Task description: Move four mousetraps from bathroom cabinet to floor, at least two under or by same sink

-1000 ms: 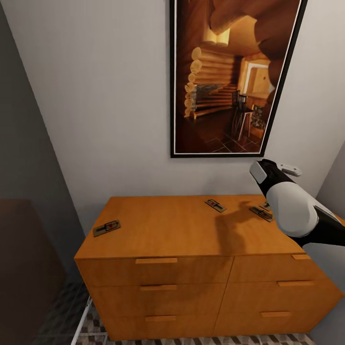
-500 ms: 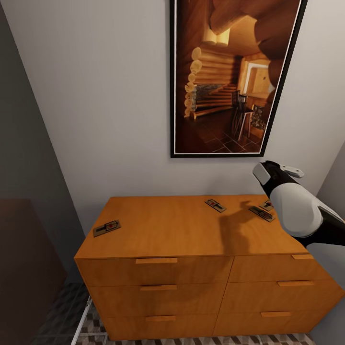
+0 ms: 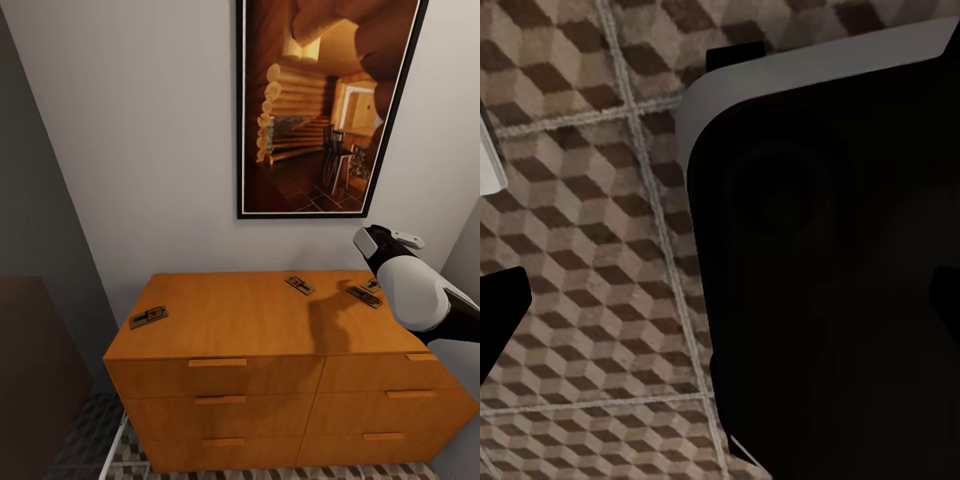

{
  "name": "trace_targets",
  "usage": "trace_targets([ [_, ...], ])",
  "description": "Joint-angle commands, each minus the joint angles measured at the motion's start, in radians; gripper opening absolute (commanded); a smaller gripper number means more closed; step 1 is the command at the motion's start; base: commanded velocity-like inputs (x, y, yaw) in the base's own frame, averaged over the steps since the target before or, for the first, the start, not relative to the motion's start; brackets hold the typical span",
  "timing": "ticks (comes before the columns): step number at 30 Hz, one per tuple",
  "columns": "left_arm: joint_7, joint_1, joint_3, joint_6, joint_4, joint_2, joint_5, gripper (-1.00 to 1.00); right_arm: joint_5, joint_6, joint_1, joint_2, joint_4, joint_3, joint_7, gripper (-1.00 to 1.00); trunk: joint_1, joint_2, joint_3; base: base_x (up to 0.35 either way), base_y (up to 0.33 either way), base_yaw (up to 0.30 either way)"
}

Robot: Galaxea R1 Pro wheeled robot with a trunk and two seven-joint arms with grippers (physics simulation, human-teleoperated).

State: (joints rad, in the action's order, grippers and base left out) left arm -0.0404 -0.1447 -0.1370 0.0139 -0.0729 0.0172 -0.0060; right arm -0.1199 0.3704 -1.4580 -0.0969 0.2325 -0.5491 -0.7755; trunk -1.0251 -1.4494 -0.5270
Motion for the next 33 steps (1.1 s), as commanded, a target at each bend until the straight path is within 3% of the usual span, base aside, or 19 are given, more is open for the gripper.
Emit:
trace_targets([
  [1,-0.003,-0.001,-0.007,0.001,-0.002,0.000,-0.001,1.00,-0.010,0.009,-0.001,0.000,0.001,-0.006,0.000,1.00,0.000,-0.001,-0.002,0.000,0.000,0.000],
  [33,-0.003,-0.002,-0.007,0.001,-0.002,0.000,-0.001,1.00,-0.003,0.009,-0.001,0.000,0.001,-0.006,-0.001,1.00,0.000,-0.001,-0.052,0.000,0.000,0.000],
])
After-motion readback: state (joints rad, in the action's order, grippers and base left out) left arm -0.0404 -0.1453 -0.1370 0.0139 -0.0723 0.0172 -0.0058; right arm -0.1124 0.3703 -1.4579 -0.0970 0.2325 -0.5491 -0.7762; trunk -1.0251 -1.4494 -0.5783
